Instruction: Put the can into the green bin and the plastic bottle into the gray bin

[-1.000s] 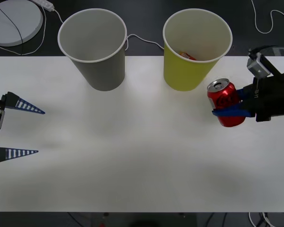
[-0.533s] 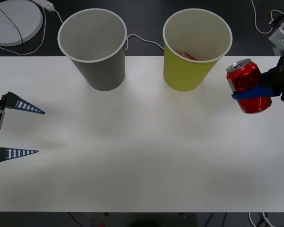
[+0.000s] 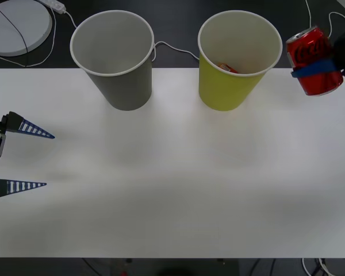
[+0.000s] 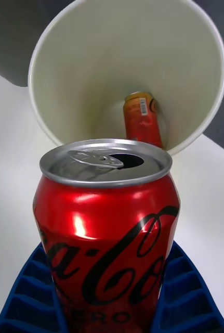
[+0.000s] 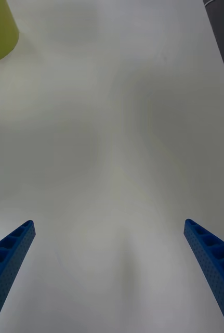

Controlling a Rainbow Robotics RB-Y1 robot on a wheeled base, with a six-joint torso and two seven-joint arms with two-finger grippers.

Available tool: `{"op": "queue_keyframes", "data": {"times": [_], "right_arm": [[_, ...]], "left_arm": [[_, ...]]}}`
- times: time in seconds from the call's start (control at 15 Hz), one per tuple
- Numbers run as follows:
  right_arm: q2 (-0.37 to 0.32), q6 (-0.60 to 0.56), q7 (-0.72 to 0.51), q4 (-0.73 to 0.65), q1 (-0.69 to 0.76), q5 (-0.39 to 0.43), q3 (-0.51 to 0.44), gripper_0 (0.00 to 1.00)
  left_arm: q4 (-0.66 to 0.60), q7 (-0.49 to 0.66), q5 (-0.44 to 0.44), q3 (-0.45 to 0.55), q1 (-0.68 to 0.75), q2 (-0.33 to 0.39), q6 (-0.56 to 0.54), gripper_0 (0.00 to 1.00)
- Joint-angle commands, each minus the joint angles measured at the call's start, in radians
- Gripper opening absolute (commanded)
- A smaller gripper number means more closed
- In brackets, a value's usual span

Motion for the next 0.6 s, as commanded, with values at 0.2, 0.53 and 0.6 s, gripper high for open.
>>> {"op": "queue_keyframes", "data": {"times": [0.2, 0.53, 0.6], "right_arm": [[0.008, 0.000, -0.002, 0.175, -0.229, 0.038, 0.172, 0.00], [0.110, 0.000, 0.000, 0.388, -0.461, 0.128, 0.314, 0.02], [0.136, 0.000, 0.000, 0.418, -0.495, 0.162, 0.334, 0.03]], "left_arm": [[0.000, 0.000, 0.000, 0.000, 0.000, 0.000, 0.000, 1.00], [0.000, 0.000, 0.000, 0.000, 0.000, 0.000, 0.000, 1.00], [0.000, 0.000, 0.000, 0.000, 0.000, 0.000, 0.000, 1.00]]}}
